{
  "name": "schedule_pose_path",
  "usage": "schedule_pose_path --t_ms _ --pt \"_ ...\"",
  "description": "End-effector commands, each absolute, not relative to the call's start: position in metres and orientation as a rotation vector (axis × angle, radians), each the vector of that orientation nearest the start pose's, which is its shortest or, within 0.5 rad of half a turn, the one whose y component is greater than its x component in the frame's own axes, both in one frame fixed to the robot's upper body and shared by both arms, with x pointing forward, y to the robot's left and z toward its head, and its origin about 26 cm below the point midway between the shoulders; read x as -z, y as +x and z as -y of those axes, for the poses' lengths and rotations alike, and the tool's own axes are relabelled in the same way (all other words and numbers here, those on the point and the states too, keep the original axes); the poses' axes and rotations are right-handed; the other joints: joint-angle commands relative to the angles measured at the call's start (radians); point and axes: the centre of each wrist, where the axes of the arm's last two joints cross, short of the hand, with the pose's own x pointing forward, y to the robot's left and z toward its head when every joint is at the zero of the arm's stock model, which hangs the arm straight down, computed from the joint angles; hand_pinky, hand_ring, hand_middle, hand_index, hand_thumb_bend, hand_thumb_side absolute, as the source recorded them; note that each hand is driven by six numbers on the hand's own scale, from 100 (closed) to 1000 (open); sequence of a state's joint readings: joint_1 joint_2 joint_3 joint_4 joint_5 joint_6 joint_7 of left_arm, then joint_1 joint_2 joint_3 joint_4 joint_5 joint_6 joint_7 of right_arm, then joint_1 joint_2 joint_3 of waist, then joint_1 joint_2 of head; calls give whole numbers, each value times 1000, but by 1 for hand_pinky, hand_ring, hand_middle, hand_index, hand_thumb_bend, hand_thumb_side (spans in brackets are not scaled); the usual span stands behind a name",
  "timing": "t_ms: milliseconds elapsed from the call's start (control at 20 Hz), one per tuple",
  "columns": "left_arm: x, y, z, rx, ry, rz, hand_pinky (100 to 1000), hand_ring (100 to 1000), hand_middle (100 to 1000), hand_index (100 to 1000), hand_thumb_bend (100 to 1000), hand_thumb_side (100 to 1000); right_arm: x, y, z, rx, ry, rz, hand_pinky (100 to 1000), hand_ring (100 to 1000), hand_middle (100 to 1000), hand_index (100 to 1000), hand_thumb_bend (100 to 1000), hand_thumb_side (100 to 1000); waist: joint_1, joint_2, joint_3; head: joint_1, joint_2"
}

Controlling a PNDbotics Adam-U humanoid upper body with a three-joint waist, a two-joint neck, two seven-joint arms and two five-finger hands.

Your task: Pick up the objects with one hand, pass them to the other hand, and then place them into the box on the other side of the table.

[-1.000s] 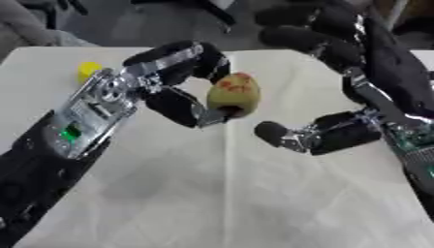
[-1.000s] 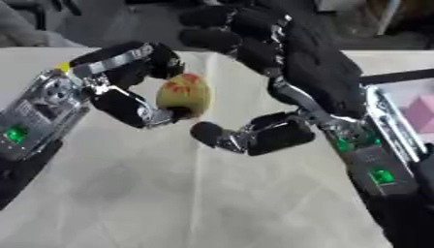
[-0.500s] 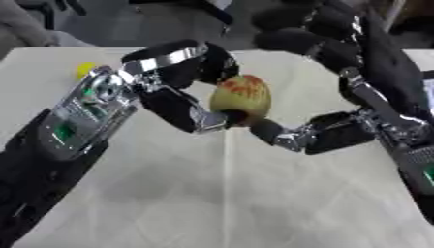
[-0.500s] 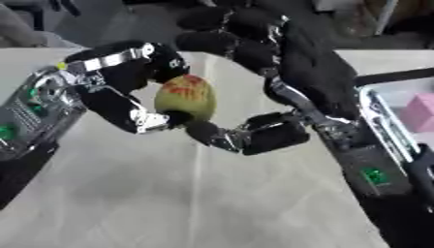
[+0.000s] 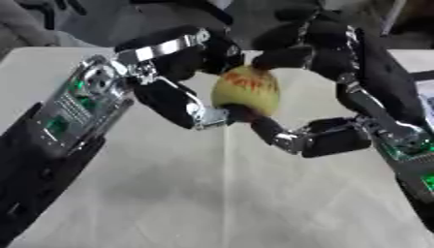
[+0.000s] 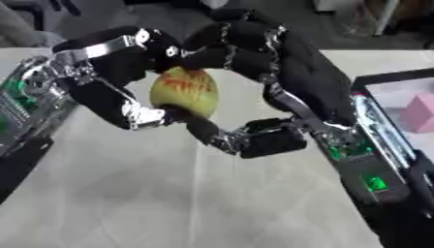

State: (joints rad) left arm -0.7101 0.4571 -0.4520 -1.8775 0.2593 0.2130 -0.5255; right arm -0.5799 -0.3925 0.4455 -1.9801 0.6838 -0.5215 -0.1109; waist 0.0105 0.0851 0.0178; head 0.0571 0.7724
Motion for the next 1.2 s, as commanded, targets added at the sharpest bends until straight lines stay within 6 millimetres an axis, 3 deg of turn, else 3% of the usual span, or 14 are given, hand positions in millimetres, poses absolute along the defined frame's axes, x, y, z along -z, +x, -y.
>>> schedule_pose_path --t_ms 50,250,350,650,850,950,1100,1200 --pt "-266 317 -148 1436 -527 1858 664 519 400 477 247 100 -235 293 144 1275 324 -2691 831 577 684 721 243 301 -1 -18 0 -3 -2" --pt "-268 315 -147 1454 -534 1856 664 519 400 477 248 100 -234 293 143 1294 317 -2691 798 534 629 677 178 248 -2 -19 1 -2 -2" --pt "-267 315 -146 1457 -540 1853 664 519 400 477 249 100 -233 292 143 1300 314 -2691 770 506 598 643 104 202 -2 -19 2 -1 -2" --pt "-268 314 -146 1467 -551 1853 670 528 410 487 268 100 -233 292 143 1273 314 -2733 711 416 387 397 100 122 -3 -20 3 -1 -2" --pt "-268 315 -149 1482 -562 1857 700 572 475 554 351 100 -233 293 144 1232 344 -2777 712 372 247 223 100 100 -2 -20 2 -1 -2" --pt "-267 317 -151 1502 -562 1857 719 605 520 608 404 179 -233 293 144 1217 362 -2794 712 355 169 177 100 100 -2 -19 2 -2 -2" --pt "-265 321 -155 1534 -557 1860 744 652 587 678 573 401 -232 293 145 1217 380 -2800 716 350 174 168 100 100 -2 -18 1 -4 -2" --pt "-263 325 -160 1535 -540 1867 749 665 605 695 618 454 -232 293 147 1212 388 -2804 717 351 173 188 100 100 -2 -18 0 -5 -2"
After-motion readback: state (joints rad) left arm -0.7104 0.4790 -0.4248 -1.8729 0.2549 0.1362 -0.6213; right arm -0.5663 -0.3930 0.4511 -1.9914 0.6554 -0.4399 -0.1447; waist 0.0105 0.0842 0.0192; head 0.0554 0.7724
